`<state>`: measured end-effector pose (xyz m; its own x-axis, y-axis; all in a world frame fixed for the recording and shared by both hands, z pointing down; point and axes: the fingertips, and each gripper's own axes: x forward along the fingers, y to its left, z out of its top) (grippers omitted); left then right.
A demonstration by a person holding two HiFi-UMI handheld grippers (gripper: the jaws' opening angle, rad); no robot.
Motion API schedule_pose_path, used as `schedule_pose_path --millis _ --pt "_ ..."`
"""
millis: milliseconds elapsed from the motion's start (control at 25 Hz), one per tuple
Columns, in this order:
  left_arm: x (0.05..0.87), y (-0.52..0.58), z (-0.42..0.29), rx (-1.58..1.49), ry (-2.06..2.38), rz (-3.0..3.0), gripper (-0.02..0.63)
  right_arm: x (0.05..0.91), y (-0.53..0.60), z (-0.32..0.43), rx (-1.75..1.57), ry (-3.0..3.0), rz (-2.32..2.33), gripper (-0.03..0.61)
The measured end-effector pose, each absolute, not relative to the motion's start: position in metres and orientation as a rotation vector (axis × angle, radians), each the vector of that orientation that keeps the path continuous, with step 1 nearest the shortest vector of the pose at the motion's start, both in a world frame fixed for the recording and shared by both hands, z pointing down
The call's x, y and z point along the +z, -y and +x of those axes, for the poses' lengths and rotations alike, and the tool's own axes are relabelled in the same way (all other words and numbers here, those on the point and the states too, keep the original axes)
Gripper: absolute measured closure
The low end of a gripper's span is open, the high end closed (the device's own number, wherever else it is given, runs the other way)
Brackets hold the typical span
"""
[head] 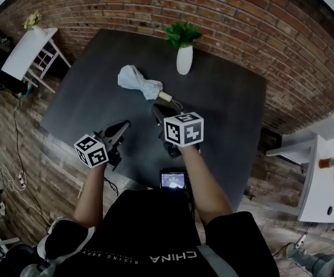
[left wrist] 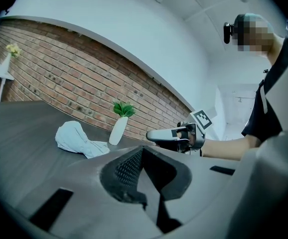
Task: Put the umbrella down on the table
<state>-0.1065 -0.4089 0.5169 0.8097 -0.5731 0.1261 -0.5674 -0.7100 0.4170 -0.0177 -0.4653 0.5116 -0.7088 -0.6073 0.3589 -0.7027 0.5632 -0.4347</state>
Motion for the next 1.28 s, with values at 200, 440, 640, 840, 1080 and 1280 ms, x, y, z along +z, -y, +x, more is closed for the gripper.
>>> schedule_pose_path --millis 200,440,640,840,1080,1280 --pt "0.517 0.391 -0.105 -0.007 0.859 2.575 0.612 0.510 0.447 -0.011 0.834 2.643 1.147 0.569" --pt "0.520 0.372 -0.099 -0.013 0.880 2.584 0.612 0.510 0.420 -0.008 0.796 2.649 1.139 0.569" --pt "0.519 0.360 -0.099 -0.014 0.885 2.600 0.612 0.508 0.406 -0.007 0.777 2.647 1.140 0.569" --pt "0.515 0.352 -0.101 -0.009 0.887 2.618 0.612 0.502 0.398 -0.008 0.753 2.652 1.139 0.569" --pt "0.510 0.348 -0.101 -0.046 0.871 2.622 0.612 0.500 0.395 -0.011 0.730 2.648 1.128 0.569" --pt "0.505 0.348 -0.101 -0.059 0.843 2.632 0.612 0.499 0.394 -0.013 0.724 2.646 1.130 0.569"
